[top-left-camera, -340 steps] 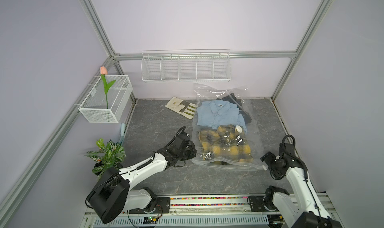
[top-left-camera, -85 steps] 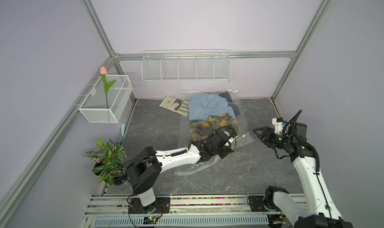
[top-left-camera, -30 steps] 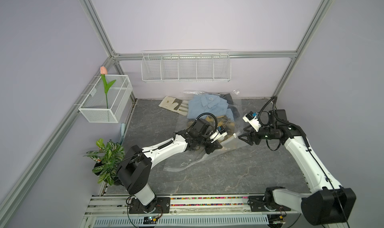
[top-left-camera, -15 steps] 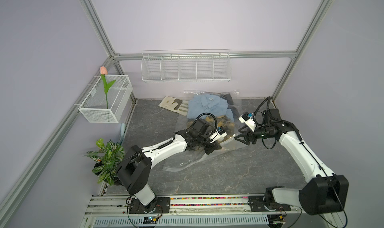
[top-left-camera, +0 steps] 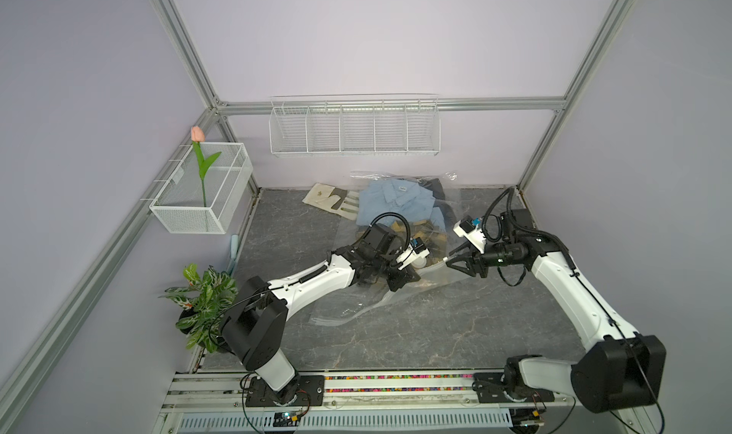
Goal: Place the folded shirt into the vacuum bag
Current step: Close the vacuum bag at the center of the board.
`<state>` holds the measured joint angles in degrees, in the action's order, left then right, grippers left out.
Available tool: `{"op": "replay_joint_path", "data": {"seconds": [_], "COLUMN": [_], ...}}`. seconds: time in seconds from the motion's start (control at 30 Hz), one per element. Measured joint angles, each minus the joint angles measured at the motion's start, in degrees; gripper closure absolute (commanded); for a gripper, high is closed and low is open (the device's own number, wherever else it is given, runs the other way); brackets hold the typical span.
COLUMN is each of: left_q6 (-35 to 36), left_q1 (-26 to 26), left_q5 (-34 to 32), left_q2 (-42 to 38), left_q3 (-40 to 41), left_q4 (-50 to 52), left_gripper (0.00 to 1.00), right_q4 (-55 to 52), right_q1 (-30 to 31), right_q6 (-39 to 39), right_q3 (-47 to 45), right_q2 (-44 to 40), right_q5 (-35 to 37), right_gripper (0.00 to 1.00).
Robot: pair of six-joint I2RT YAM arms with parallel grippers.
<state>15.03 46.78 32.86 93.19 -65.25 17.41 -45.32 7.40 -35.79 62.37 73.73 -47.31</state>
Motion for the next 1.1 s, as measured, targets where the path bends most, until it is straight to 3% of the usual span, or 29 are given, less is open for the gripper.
{"op": "replay_joint_path", "data": {"seconds": [0.33,0.43,0.57,0.87,1.1], "left_q6": [-1.6,-2.6,-3.7,-6.4,-6.6], "left_q1": [-0.5,-0.7,-0.8,0.6,2.6], "left_q5": [-0.6,-0.3,3.8,11.1,12.7], "left_q2": [-0.1,-0.8,-1.4,0.1,4.4], "left_q3": [0.0,0.0,-3.1,-12.0,-13.4], "left_q4": [-0.1,0.1,2.2,-0.9,-1.3], "left_gripper": [1.0,0.67,0.51,0.48,0.55], "right_q4": [0.0,0.0,-0.4,-0.8,-0.8], "right_q1": [0.3,0.9,2.5,3.7,3.7], "right_q6": [1.0,1.3,1.4,1.9,2.2], "right_q3": [-0.2,-0.2,-0.2,-0.2,-0.1], "right_q2": [-1.7,-3.0,-5.9,-8.4,-8.0], "right_q5": [1.1,1.5,2.6,3.0,2.8], "right_gripper": [0.93,0.93,0.93,0.93,0.93]}}
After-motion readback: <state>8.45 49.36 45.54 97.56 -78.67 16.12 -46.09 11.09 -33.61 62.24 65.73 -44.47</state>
